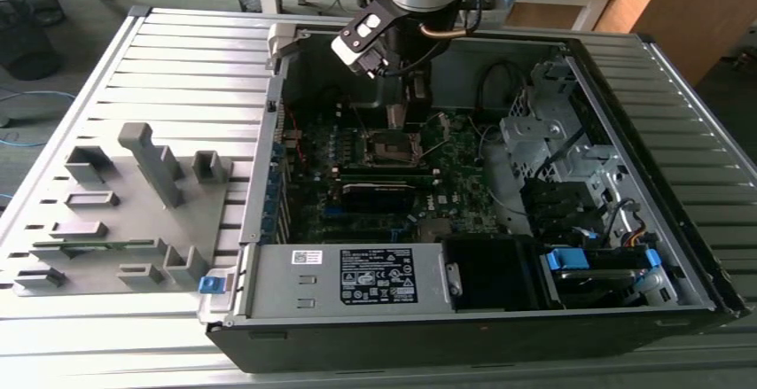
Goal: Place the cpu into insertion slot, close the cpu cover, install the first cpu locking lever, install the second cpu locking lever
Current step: 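Place the cpu into insertion slot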
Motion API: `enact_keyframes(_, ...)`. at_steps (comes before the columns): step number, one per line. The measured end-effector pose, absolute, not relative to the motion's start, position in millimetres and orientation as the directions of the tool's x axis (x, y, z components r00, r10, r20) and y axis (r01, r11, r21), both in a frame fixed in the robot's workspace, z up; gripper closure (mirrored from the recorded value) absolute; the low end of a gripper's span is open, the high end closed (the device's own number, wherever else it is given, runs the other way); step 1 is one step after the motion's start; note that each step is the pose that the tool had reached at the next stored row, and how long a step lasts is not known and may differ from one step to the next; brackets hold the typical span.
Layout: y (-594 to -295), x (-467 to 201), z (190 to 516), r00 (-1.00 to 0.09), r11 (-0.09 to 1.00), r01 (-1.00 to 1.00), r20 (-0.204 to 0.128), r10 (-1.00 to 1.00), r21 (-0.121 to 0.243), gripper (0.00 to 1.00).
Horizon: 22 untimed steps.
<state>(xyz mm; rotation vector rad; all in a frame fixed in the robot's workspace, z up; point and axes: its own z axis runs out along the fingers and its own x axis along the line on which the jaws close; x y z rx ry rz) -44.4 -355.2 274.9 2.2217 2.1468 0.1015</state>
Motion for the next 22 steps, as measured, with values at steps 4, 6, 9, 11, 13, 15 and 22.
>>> enact_keyframes(4,-355.2,-44.4,274.9,0.034,-0.035,0.996,0.012,0.999,0.08,0.46)
enact_keyframes(6,-355.2,-44.4,274.8,0.032,-0.033,0.996,0.012,0.999,0.08,0.46)
enact_keyframes(9,-355.2,-44.4,273.9,0.012,-0.013,0.997,0.012,1.0,0.08,0.46)
enact_keyframes(11,-355.2,-44.4,272.6,0.004,-0.005,0.997,0.012,1.0,0.08,0.46)
enact_keyframes(13,-355.2,-44.4,270.7,0.0,-0.001,0.997,0.012,1.0,0.081,0.46)
enact_keyframes(15,-355.2,-44.6,268.1,-0.004,0.003,0.997,0.012,1.0,0.082,0.46)
enact_keyframes(22,-354.7,-46.9,259.9,-0.008,0.006,0.997,0.012,1.0,0.082,0.46)
